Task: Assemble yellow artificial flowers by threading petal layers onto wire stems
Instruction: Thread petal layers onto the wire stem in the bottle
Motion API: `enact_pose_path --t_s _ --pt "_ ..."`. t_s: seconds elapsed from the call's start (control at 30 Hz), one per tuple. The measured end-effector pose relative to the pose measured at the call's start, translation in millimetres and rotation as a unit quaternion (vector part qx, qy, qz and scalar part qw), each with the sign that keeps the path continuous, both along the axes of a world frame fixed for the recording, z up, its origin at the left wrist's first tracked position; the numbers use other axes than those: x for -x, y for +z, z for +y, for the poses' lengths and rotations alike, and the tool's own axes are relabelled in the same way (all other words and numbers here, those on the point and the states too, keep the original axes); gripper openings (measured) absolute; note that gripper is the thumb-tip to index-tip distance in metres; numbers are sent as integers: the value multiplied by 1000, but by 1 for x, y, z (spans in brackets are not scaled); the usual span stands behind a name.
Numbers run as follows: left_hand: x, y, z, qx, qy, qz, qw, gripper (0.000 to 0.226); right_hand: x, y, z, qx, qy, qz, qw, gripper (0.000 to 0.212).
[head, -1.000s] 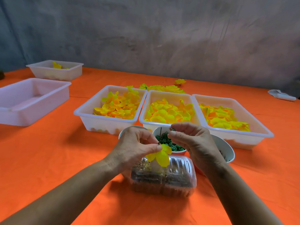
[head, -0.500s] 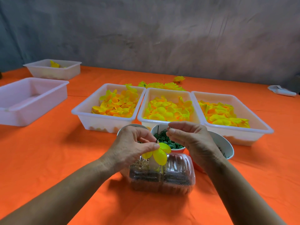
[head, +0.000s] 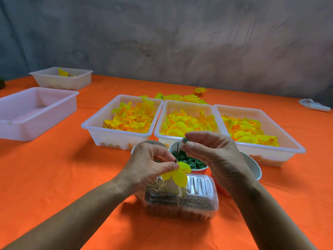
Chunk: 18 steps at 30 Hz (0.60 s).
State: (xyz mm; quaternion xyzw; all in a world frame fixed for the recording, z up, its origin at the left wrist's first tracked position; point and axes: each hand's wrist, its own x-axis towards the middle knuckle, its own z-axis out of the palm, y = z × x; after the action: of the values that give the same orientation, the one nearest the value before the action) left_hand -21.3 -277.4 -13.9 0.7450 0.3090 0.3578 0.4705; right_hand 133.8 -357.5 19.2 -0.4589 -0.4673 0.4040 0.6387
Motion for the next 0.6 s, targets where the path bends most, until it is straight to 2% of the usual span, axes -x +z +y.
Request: enact_pose_path --t_s 0.23,0.6 --pt "2 0 -2 23 -15 0 1000 8 11 4 0 -36 -11 -43 998 18" --pt "3 0 -1 33 -28 7 999 9 20 3 -1 -30 -7 -54 998 20"
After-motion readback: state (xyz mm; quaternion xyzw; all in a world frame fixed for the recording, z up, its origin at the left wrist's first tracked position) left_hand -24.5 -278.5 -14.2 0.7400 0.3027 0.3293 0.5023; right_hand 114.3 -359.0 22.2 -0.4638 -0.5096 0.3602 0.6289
